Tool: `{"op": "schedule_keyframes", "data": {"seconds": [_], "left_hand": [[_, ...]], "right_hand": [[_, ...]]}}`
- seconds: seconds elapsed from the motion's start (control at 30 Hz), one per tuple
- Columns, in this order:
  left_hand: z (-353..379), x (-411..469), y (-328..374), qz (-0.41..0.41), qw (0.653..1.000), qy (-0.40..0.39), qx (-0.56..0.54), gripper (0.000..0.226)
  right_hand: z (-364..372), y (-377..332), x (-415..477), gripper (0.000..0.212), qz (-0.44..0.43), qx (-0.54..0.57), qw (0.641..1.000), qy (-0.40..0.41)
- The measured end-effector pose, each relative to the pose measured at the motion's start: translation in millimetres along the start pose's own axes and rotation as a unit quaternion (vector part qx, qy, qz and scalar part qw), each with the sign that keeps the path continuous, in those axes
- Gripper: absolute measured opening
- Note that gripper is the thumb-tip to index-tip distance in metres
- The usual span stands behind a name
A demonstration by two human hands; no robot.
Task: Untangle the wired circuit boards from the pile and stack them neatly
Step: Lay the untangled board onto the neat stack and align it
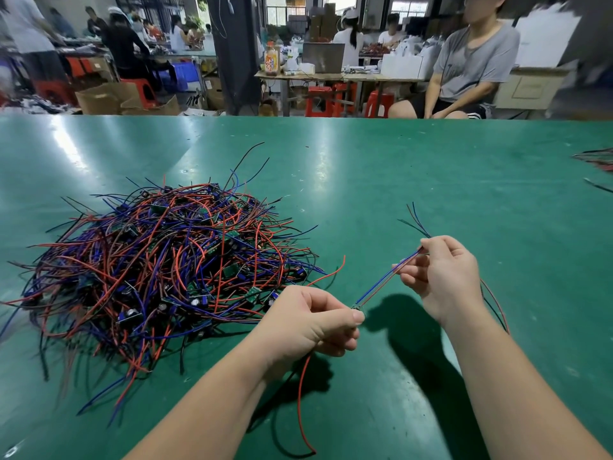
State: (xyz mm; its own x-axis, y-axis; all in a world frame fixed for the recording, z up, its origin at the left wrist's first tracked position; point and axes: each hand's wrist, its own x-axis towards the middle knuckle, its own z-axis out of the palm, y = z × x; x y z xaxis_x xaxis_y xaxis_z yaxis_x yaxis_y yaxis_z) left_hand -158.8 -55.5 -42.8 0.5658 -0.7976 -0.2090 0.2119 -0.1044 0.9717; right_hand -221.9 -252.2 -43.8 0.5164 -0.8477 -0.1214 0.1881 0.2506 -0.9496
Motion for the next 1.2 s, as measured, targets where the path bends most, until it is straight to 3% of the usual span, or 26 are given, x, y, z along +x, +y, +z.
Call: {"op": "schedule_keyframes", "data": {"seconds": [0.1, 0.23, 0.4, 0.5, 0.73, 0.97, 1.2], "left_hand": [[0.6, -0.5, -1.5, 0.007, 1.0, 0.001, -0.004, 0.016], [1.8, 1.5, -1.5, 0.026, 0.998, 0.037, -0.035, 0.016], [1.5, 2.3, 0.6, 0.047, 0.994, 0.058, -0.076, 0.017], [1.4, 2.3, 0.6, 0.049, 0.994, 0.056, -0.086, 0.022], [2.7, 2.7, -4.8, 0.022, 0.998, 0.046, -0.038, 0.016], [14.9, -3.3, -9.5, -0.025, 0.999, -0.039, 0.013, 0.022], [10.4, -3.8, -7.7, -0.037, 0.998, -0.046, 0.038, 0.027]], "right_hand": [[2.2, 1.7, -1.8, 0.025, 0.036, 0.02, 0.999, -0.03], [6.7, 4.4, -9.4, 0.051, 0.16, 0.094, 0.969, -0.164], [14.7, 15.8, -36.4, 0.031, 0.153, 0.019, 0.929, -0.336], [17.9, 15.9, -45.4, 0.028, 0.133, -0.027, 0.92, -0.367], [21.7, 15.0, -44.9, 0.013, 0.122, -0.069, 0.946, -0.291], [-3.1, -1.0, -7.6, 0.01, 0.116, 0.044, 0.99, -0.073], [-7.8, 7.1, 7.7, 0.012, 0.075, 0.047, 0.996, -0.01]]}}
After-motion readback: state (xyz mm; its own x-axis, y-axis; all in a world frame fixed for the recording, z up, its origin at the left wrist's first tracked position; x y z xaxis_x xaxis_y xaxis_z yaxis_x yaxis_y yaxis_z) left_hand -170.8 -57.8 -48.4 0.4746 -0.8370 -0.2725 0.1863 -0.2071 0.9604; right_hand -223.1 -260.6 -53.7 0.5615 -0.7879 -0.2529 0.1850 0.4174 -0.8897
